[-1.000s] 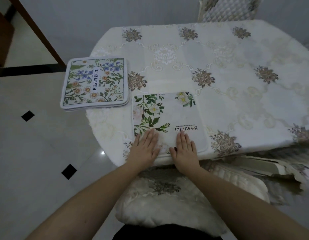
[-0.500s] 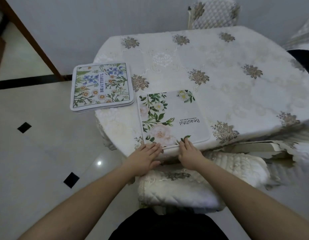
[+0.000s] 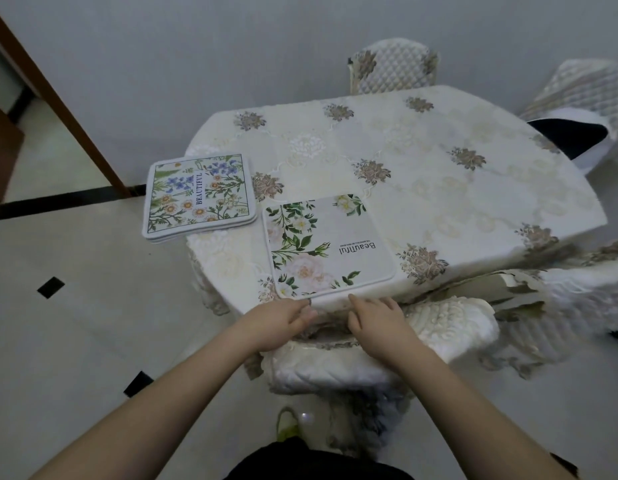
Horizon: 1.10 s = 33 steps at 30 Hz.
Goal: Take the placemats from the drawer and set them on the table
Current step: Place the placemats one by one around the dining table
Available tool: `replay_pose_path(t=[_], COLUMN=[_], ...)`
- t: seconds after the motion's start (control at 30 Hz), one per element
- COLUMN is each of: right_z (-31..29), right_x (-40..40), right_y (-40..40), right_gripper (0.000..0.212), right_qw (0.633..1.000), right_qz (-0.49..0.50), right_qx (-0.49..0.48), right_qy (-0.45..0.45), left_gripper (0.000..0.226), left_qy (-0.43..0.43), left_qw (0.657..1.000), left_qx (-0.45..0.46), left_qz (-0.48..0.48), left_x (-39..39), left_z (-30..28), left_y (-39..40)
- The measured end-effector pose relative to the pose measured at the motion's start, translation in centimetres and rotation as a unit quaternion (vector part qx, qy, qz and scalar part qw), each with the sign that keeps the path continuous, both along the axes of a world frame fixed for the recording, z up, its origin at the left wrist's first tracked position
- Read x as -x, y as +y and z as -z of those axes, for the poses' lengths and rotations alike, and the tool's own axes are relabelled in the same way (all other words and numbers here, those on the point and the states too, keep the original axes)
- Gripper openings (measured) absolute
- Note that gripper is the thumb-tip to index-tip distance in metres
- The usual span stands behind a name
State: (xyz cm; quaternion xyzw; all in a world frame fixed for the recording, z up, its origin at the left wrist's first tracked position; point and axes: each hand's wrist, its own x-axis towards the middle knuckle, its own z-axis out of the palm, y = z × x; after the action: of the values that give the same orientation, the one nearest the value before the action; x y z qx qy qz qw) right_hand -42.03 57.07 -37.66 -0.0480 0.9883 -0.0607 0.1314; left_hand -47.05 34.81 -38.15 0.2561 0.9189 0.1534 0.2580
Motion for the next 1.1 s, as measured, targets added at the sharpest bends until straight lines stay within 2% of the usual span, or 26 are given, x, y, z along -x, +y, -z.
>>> replay_pose_path(t=[0.07,0.17,0.33,0.47,0.57,0.7,0.8,1.1], right_z=[-0.6,-0.9,-3.1,-3.9,-3.8,-4.7,-5.3,-5.9], right_x=[-1.7,-4.5,-9.8,-12.8,-14.4,-15.5,-16.0,-17.0], right_y=[0.7,2.2,4.7,5.7,5.9,5.1,3.1,-6.3], right_gripper=[0.066,0.06,0.08,0.075,0.062,0.058,0.058,0.056], right_qw=[0.999,0.994,0.994,0.994,0.992,0.983,0.978,0.971], right_qz=[-0.005,-0.008,-0.011,-0.013,-0.048,-0.094,-0.117,-0.154], right_qx=[0.007,0.032,0.057,0.036,0.005,-0.01,-0.005,0.028], right_qy=[0.05,0.108,0.091,0.101,0.118,0.16,0.173,0.181], left_gripper=[0.071,0.09,0.065,0.065,0.062,0.064,0.065,0.064], left_qy=[0.072,0.143,0.279,0.31,0.33,0.327,0.307,0.303], left_qw=[0.996,0.982,0.959,0.95,0.941,0.933,0.93,0.912], left_qx=[0.054,0.1,0.039,0.046,0.046,0.068,0.094,0.131], left_qz=[0.027,0.071,0.025,-0.02,-0.05,-0.131,-0.18,-0.242], left_x=[-1.9,-5.5,-10.3,-13.9,-17.0,-20.3,-22.0,-26.8], left_z=[-1.1,-2.2,-3.5,-5.8,-7.0,-7.7,-7.9,-7.1], left_y=[0.3,1.1,2.2,2.5,2.4,1.0,-0.3,-8.0])
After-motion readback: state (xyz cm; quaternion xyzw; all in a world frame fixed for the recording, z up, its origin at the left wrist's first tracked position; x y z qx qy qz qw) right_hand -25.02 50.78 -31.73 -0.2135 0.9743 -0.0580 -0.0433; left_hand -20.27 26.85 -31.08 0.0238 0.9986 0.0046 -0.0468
